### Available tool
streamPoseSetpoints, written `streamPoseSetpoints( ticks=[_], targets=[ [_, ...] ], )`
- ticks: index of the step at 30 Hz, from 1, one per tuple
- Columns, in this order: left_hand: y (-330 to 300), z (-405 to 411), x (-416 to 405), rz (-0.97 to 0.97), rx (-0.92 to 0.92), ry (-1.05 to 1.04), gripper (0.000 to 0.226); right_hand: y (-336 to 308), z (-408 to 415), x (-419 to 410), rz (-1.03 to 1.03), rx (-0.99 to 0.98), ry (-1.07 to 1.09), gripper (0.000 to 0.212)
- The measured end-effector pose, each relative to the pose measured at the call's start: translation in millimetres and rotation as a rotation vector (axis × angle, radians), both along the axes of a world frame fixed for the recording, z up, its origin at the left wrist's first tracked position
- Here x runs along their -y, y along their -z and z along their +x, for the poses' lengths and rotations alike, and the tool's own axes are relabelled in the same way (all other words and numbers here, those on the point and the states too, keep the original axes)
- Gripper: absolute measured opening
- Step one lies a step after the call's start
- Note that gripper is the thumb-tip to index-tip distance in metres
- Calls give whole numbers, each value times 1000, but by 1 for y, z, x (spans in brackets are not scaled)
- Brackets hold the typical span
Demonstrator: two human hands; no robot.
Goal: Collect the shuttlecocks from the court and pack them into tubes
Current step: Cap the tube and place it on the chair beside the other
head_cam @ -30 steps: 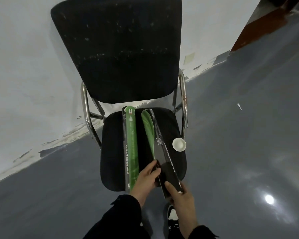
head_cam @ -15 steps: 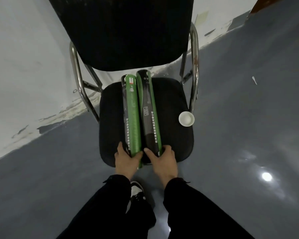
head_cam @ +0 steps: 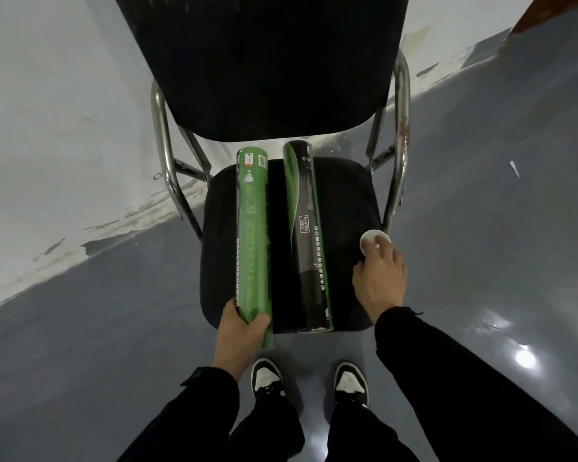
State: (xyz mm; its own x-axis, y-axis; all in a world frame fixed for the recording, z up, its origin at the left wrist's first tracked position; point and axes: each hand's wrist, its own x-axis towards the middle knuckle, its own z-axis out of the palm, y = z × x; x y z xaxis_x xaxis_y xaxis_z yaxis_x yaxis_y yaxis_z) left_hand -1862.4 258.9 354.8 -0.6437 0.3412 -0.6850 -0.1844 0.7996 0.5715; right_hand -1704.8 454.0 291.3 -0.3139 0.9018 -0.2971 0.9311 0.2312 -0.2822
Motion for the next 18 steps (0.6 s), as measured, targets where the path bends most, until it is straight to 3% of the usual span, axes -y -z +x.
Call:
streamPoseSetpoints(
  ticks=[4,10,14,18],
  targets=[
    [-10,4,9,72,52,9,38,11,-3,-5,148,91,-86,40],
    [-28,4,-4,199,124,-42,36,4,-6,-14,150,85,-155,29],
    [-41,1,-23,253,150,-73,35,-42,-6,9,77,-313,108,20],
    [-64,15,-33,294,267,-114,34,-112,-3,59,-151,-758,363,17]
  ],
)
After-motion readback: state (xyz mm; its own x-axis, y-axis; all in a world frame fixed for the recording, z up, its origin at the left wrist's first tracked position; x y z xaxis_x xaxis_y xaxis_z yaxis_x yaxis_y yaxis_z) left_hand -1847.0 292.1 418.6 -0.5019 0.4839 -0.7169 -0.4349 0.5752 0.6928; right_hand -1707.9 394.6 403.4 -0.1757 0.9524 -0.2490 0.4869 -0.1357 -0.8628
